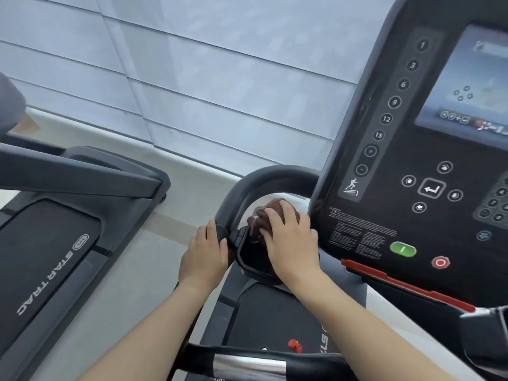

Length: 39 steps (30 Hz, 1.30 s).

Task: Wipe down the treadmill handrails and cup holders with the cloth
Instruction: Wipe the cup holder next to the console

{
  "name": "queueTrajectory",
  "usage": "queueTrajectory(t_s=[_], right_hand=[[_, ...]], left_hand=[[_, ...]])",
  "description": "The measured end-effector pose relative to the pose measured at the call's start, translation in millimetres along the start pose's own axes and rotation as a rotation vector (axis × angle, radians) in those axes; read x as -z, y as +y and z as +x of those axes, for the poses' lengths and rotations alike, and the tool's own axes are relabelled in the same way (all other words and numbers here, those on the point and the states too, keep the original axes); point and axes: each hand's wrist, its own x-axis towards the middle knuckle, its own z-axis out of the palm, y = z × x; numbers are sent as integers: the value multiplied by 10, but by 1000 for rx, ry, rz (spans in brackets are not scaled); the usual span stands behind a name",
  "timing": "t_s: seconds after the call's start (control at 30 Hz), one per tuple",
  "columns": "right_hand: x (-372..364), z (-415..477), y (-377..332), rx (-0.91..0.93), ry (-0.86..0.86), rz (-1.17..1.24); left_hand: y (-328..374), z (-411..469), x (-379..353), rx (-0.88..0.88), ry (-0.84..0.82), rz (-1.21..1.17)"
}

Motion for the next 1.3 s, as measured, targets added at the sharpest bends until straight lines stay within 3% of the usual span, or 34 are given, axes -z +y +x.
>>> queueTrajectory(t_s=[0.13,0.53,0.7,0.93,1.3], right_hand=[[-145,-32,89,-87,-93,-33],[-257,14,89,-43,-110,-70],[-165,218,53,-79,-115,23],[-114,-178,46,-25,-125,225],[-308,-439,-109,57,-127,-73]], left_hand=[[-16,1,-1,-6,2,-7],[8,-1,32,-5,-21,-5],[16,-3,44,-1,-21,-10],[9,10,49,0,-27,-43],[-12,17,46,1,-44,-77]])
